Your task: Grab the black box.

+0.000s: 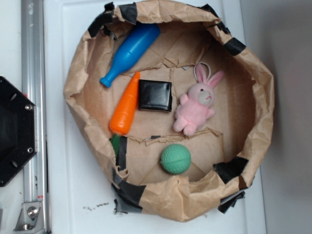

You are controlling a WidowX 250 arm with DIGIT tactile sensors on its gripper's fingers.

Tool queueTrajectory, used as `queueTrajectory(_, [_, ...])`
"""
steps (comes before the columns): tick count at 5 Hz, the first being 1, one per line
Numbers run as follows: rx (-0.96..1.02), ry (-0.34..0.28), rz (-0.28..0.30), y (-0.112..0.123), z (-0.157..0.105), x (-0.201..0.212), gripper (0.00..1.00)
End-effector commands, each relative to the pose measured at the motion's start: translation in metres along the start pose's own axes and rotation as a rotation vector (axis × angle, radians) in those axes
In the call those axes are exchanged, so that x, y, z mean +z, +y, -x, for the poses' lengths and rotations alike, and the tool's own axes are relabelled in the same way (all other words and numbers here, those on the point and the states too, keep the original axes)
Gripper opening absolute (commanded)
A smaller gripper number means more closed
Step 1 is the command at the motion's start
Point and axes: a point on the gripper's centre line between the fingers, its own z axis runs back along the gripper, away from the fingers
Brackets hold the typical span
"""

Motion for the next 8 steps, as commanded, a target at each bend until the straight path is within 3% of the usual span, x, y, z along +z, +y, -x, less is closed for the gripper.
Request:
queueTrajectory(1, [0.000, 0.000, 0.000, 0.000, 0.000, 0.000, 1.00])
queueTrajectory(2, [0.023, 0.019, -0.047, 0.010, -0.050, -0.010, 1.00])
queueTrajectory(3, [0.006, 0.040, -0.046, 0.012, -0.100, -0.016, 1.00])
queueTrajectory(4, [-0.008, 0.032, -0.109, 0.027, -0.142, -0.037, 1.00])
queueTrajectory(5, [-0.186, 0.061, -0.099, 0.036, -0.150, -0.083, 1.00])
queueTrajectory(6, [-0.283, 0.123, -0.113, 0.041, -0.130, -0.118, 1.00])
queueTrajectory(8, [-0.283, 0.123, -0.113, 0.041, -0.130, -0.118, 1.00])
